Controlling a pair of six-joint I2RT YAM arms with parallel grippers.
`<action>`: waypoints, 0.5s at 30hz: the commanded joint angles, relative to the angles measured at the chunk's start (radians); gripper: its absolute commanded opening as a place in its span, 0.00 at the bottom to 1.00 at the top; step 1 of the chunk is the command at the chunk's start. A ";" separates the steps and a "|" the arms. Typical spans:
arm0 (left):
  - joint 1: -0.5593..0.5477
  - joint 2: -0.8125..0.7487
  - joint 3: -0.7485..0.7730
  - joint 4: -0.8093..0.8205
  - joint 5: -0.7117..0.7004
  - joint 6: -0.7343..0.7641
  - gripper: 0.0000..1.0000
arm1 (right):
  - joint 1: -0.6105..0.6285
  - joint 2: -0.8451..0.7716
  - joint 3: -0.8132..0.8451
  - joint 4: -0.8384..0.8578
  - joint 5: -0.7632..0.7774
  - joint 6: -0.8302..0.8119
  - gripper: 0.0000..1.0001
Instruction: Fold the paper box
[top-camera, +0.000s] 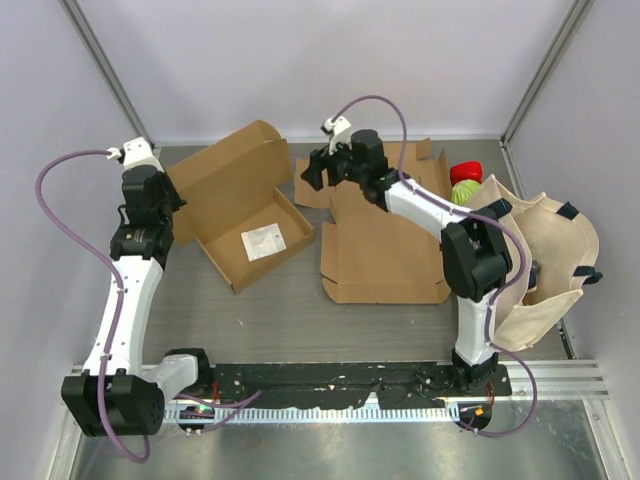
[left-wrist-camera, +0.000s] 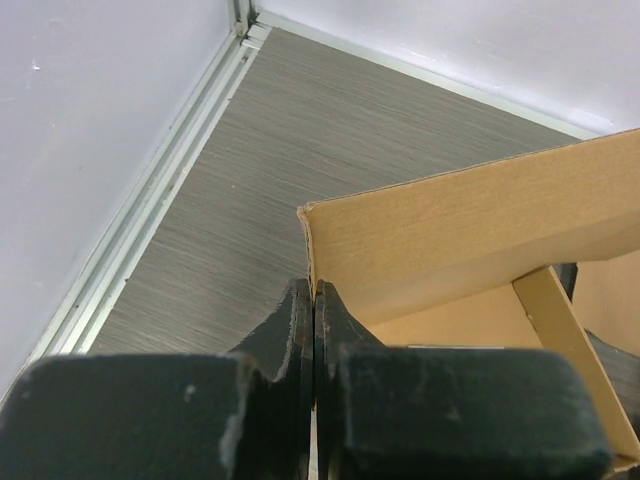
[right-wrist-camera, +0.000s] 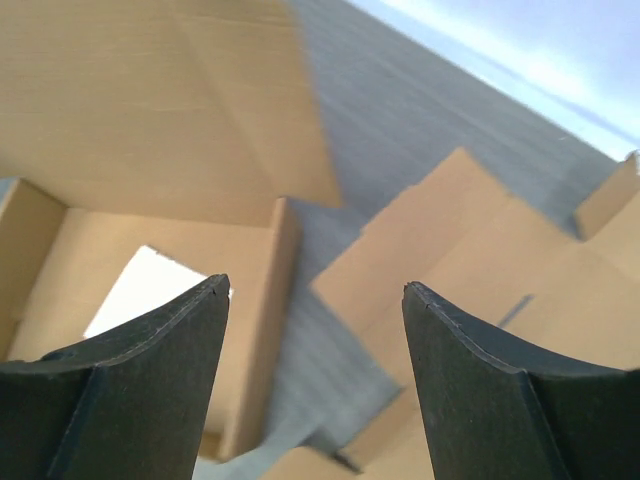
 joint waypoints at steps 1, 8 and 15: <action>0.050 0.017 0.014 0.049 0.071 0.005 0.00 | -0.072 0.062 0.132 0.126 -0.266 -0.109 0.75; 0.080 0.042 0.032 0.032 0.111 -0.004 0.00 | -0.080 0.253 0.369 0.115 -0.387 -0.167 0.76; 0.135 0.065 0.038 0.036 0.207 -0.026 0.00 | -0.080 0.448 0.611 0.073 -0.501 -0.150 0.75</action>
